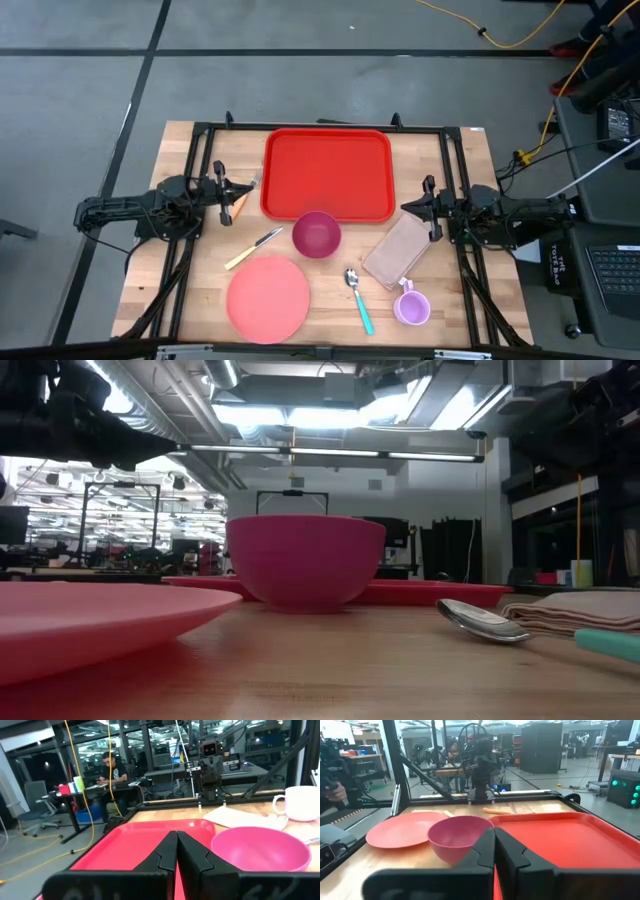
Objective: Set up tray
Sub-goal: Put the light purple mug on the red tray
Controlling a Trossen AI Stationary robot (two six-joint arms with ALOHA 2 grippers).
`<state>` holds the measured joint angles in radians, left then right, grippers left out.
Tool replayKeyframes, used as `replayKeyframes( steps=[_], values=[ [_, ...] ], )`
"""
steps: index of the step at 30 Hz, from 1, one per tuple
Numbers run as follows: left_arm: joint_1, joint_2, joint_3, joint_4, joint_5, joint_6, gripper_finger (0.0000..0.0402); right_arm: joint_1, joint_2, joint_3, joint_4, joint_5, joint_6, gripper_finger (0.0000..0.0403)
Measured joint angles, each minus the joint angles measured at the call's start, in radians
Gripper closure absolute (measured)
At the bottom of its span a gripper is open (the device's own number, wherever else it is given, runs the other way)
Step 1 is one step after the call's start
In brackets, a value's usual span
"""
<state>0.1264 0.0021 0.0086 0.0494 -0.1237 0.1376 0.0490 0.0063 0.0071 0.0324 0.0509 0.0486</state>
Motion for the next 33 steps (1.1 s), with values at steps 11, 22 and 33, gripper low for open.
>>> replayKeyframes(
  steps=[11,22,33],
  values=[
    [-0.001,0.024,0.000,0.000,0.046,-0.064,0.0399,0.000,0.126,0.078,-0.079,0.046,0.058,0.0399],
    [-0.001,0.179,0.086,-0.002,0.091,-0.028,0.0400,0.003,0.451,0.267,-0.041,0.082,0.047,0.0400],
    [-0.001,0.349,0.223,-0.103,0.091,-0.049,0.0400,0.014,0.666,0.390,-0.037,0.098,-0.038,0.0384]
  ],
)
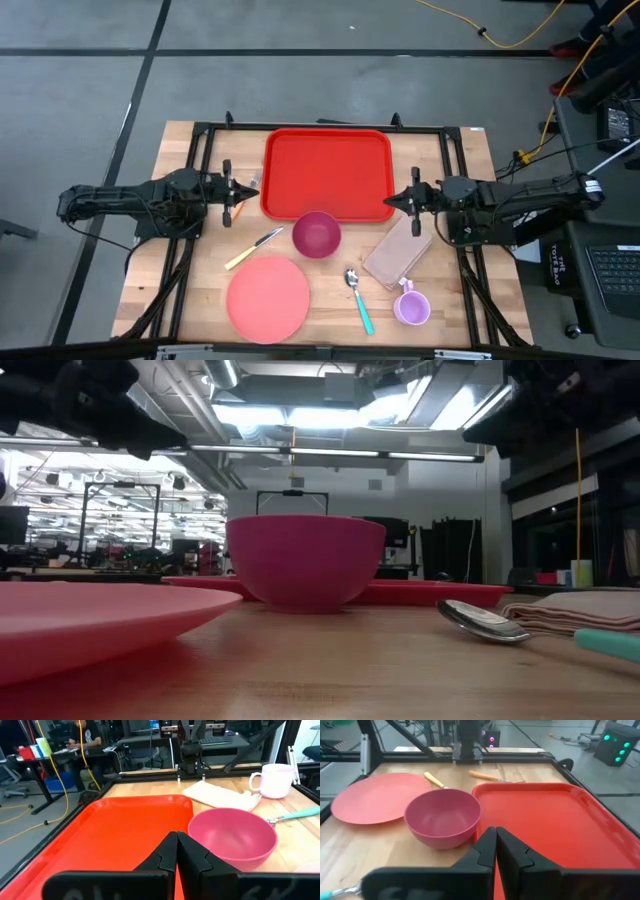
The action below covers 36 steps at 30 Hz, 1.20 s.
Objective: Set up tray
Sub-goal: Put the light purple mug on the red tray
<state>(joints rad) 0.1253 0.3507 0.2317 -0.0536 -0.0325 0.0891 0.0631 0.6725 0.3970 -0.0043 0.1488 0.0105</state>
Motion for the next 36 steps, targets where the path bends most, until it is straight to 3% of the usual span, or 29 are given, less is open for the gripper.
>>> replayKeyframes(
  steps=[6,14,18,22,26,36],
  values=[
    [0.000,0.078,0.053,-0.001,-0.035,-0.035,0.0400,0.025,0.052,0.119,-0.129,0.000,-0.012,0.0397],
    [-0.024,0.230,0.118,0.001,-0.028,-0.082,0.0400,0.145,0.164,0.287,-0.397,-0.044,0.022,0.0399],
    [-0.066,0.296,0.145,0.014,-0.039,-0.073,0.0400,0.217,0.195,0.315,-0.433,-0.035,0.098,0.0400],
    [-0.111,0.339,0.173,0.043,-0.079,-0.068,0.0400,0.335,0.228,0.346,-0.517,0.047,0.242,0.0401],
    [-0.150,0.361,0.181,0.090,-0.108,-0.068,0.0400,0.472,0.259,0.386,-0.657,0.122,0.411,0.0401],
    [-0.230,0.381,0.181,0.169,-0.166,-0.085,0.0400,0.761,0.336,0.462,-0.747,0.218,0.661,0.0402]
  ],
)
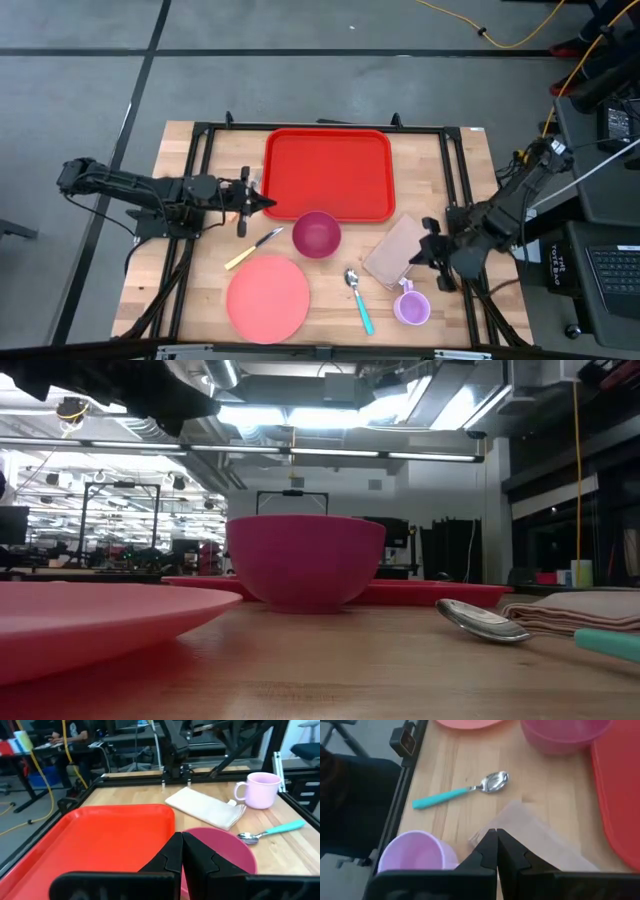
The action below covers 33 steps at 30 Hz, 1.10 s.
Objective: Set up tray
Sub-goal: Put the light purple mug on the red tray
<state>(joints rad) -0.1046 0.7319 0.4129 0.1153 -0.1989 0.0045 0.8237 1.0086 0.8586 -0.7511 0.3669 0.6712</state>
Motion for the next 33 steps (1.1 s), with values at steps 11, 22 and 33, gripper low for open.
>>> replayKeyframes(
  steps=[11,22,33],
  values=[
    [-0.041,0.000,0.000,0.000,-0.077,-0.029,0.0398,0.099,0.187,0.182,-0.201,-0.047,0.082,0.0403],
    [-0.041,0.000,0.000,0.000,-0.077,-0.047,0.0398,0.099,0.332,0.339,-0.284,-0.108,0.125,0.0401],
    [-0.041,-0.001,0.000,-0.005,-0.059,-0.044,0.0398,0.099,0.334,0.330,-0.337,-0.144,0.276,0.0379]
  ],
)
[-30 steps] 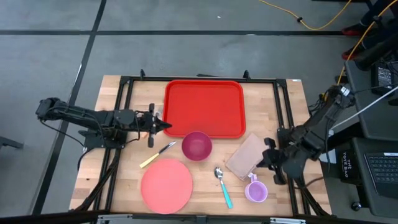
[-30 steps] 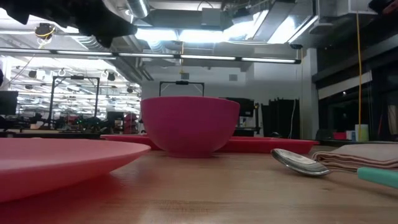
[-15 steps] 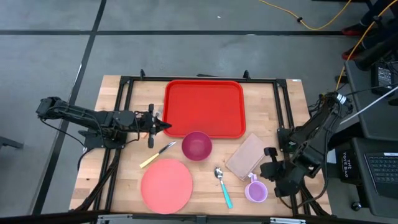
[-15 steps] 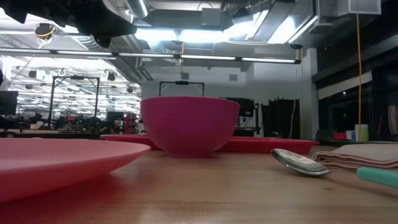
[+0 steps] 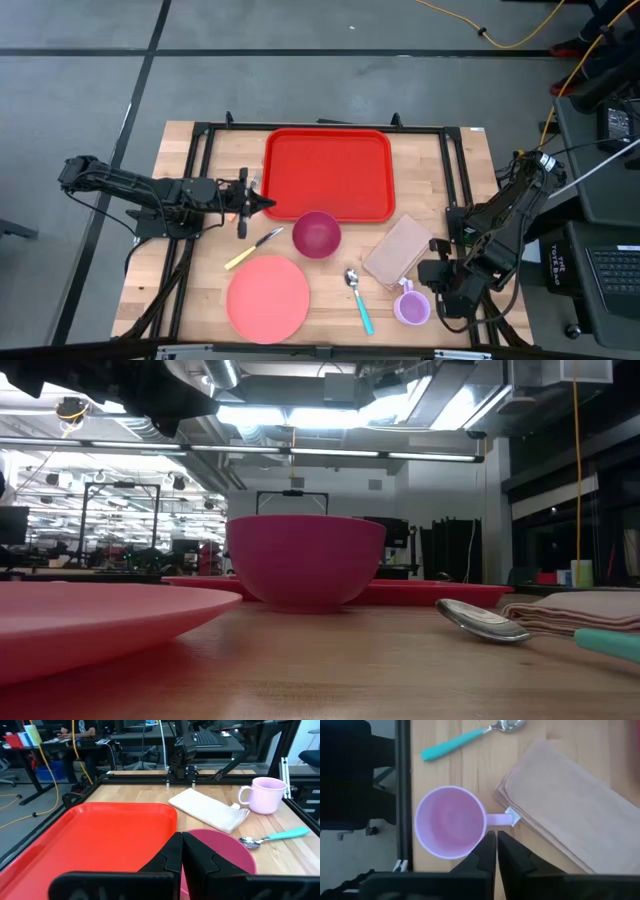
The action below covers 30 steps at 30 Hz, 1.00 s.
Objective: Set up tray
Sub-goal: Put the light purple mug on the red tray
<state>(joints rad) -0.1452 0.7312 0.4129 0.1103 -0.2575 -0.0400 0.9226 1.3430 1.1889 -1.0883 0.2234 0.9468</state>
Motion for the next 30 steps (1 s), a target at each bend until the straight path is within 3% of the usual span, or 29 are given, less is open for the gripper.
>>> replayKeyframes(
  steps=[10,16,30],
  values=[
    [0.000,0.000,0.000,-0.002,0.015,0.000,0.0398,0.000,0.000,-0.001,0.001,0.059,0.092,0.0349],
    [0.000,0.000,0.000,-0.002,0.015,0.001,0.0398,0.000,0.000,-0.001,0.001,0.063,0.170,0.0313],
    [0.000,0.000,0.000,-0.004,0.016,0.001,0.0398,0.016,0.017,-0.002,-0.005,0.063,0.170,0.0230]
  ],
)
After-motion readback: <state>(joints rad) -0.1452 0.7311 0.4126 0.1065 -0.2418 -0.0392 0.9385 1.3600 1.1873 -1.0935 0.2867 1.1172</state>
